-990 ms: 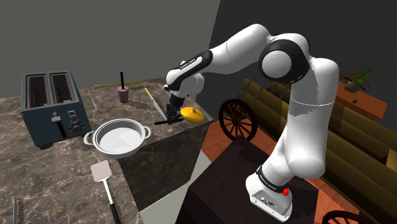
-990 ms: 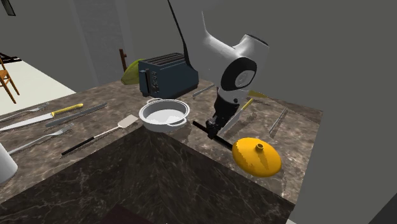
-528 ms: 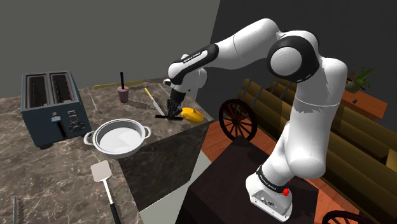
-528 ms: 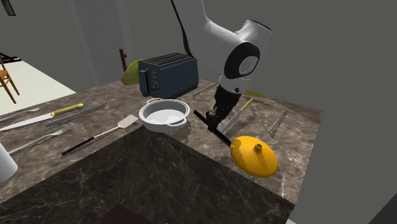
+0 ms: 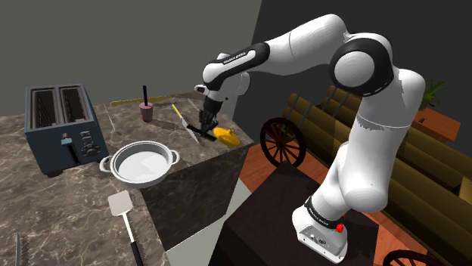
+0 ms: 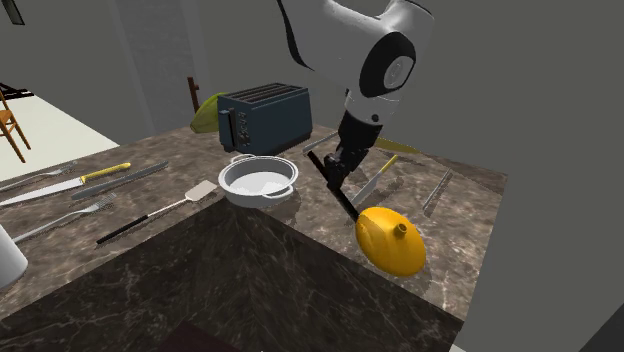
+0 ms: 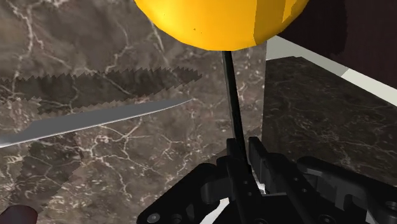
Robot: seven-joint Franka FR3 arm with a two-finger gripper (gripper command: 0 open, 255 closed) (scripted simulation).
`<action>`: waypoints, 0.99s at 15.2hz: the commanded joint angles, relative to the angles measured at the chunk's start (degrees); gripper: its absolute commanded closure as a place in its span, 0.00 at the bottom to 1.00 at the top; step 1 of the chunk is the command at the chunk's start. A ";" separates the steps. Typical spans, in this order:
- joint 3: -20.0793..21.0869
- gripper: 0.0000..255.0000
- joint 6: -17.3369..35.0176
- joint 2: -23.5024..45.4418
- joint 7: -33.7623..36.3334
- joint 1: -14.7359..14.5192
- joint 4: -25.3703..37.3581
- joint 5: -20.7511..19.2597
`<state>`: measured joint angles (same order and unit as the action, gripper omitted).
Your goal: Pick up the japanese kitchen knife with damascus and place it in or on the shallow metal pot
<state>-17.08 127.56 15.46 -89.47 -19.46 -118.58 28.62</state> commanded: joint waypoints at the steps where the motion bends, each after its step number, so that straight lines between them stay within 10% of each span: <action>1: -0.27 1.00 -1.20 -1.15 0.84 -0.14 0.24 -0.84; 15: 3.15 1.00 -4.15 1.67 12.40 -5.63 9.53 -1.95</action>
<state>-14.48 123.07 16.68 -78.48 -24.23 -109.65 26.61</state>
